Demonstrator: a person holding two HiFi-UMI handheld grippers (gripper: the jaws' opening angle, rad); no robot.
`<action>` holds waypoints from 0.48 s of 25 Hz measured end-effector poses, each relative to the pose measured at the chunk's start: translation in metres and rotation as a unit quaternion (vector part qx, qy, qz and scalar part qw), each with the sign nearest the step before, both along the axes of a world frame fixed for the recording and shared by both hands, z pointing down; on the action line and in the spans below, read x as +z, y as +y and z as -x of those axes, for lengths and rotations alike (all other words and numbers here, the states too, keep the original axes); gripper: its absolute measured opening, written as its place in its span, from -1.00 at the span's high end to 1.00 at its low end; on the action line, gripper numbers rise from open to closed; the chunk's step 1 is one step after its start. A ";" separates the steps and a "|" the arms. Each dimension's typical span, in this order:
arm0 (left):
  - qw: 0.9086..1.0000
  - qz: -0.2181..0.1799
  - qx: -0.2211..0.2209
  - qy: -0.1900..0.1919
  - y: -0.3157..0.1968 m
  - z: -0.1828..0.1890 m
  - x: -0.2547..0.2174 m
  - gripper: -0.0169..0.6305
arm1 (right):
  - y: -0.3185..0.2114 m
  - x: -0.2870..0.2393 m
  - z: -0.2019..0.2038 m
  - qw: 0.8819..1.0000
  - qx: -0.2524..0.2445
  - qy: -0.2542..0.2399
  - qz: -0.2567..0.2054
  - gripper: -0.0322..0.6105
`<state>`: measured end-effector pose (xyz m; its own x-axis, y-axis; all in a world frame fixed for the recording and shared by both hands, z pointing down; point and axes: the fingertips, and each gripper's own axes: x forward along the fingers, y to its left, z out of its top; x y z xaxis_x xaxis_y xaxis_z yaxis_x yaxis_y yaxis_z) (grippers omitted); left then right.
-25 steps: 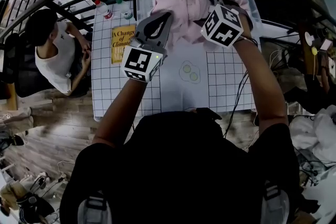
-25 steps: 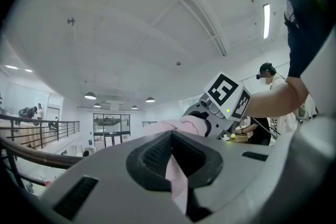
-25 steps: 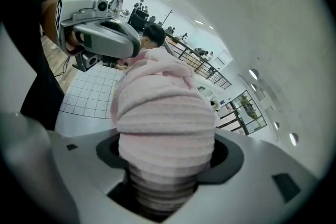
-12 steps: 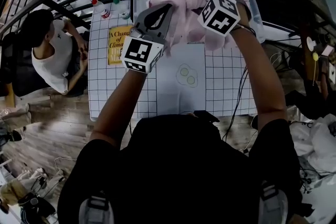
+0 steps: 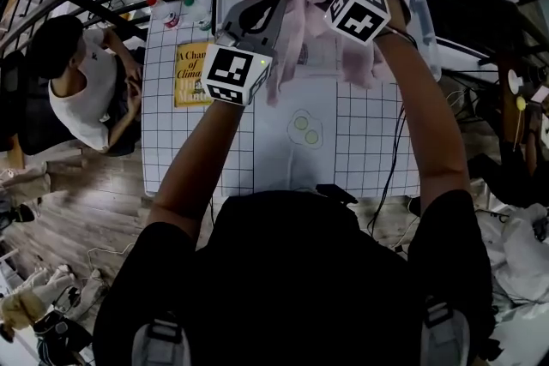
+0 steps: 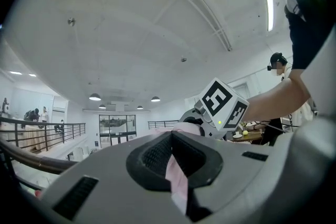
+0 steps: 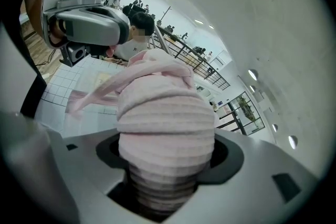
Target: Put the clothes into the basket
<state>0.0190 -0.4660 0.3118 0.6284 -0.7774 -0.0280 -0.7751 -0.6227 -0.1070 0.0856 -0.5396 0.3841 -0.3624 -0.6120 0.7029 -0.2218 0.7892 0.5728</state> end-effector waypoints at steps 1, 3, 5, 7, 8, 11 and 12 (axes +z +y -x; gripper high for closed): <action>1.000 0.001 -0.003 0.002 -0.005 0.000 0.003 0.94 | -0.005 0.005 -0.001 1.000 0.001 0.000 0.002 -0.17; 1.000 0.003 -0.008 0.006 -0.016 0.000 0.007 0.94 | -0.017 0.015 -0.002 1.000 0.003 -0.002 0.008 -0.17; 1.000 0.003 -0.009 0.007 -0.025 -0.002 0.010 0.94 | -0.028 0.027 -0.003 1.000 0.004 -0.004 0.015 -0.17; 1.000 -0.001 -0.005 0.001 -0.033 -0.006 0.014 0.94 | -0.037 0.039 -0.006 1.000 0.006 -0.004 0.022 -0.17; 1.000 -0.003 -0.003 -0.002 -0.037 -0.008 0.018 0.94 | -0.042 0.046 -0.007 1.000 0.007 -0.004 0.026 -0.17; 1.000 0.004 -0.002 -0.003 -0.048 -0.008 0.032 0.94 | -0.049 0.071 -0.008 0.999 0.007 -0.003 0.043 -0.17; 1.000 0.006 -0.003 -0.001 -0.051 -0.008 0.037 0.94 | -0.050 0.079 -0.008 0.999 0.005 -0.003 0.049 -0.17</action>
<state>0.0267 -0.5168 0.3486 0.6232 -0.7819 -0.0162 -0.7790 -0.6188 -0.1011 0.0934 -0.5894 0.4632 -0.3604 -0.5440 0.7577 -0.2334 0.8391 0.4914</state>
